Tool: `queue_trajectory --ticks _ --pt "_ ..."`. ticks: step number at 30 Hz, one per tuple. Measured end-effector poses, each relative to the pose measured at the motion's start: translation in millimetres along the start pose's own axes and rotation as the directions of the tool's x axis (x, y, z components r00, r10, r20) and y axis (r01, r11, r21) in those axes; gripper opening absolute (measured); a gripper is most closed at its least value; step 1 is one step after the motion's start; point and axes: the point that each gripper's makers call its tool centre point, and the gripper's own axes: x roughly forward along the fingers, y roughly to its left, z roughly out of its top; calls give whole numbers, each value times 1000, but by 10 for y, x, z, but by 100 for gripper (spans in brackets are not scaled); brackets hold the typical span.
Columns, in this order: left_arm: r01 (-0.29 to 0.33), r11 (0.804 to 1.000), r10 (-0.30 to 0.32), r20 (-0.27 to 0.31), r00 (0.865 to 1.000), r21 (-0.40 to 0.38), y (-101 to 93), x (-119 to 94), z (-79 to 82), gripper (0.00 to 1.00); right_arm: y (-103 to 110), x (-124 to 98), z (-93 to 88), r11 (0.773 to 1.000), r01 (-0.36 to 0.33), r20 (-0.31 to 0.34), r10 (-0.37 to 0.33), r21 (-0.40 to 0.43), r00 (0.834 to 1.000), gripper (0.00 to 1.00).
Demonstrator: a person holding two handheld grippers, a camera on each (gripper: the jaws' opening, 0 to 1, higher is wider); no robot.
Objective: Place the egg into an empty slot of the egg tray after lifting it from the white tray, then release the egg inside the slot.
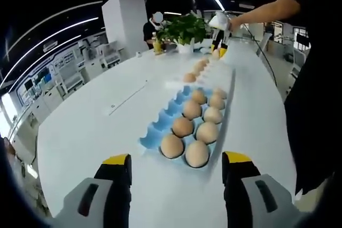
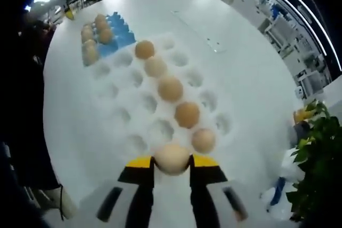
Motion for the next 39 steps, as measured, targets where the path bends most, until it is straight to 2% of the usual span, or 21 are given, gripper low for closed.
queue_trajectory --ticks 10,19,25,32,39 --pt "13 1000 -13 9 1000 -8 -20 -4 15 73 160 15 204 999 -16 38 17 -30 999 25" --pt "11 1000 -11 19 1000 -2 -6 -27 23 72 338 43 470 996 -41 72 47 -79 996 25" --pt "13 1000 -13 20 1000 -5 -4 -33 14 70 463 107 693 990 -61 97 73 -124 993 25" --pt "2 1000 -2 27 1000 -7 19 -76 4 70 647 219 1039 979 -98 143 125 -181 982 25" --pt "-4 1000 4 29 1000 -11 24 -91 -8 69 848 334 1276 963 -143 158 182 -231 971 25"
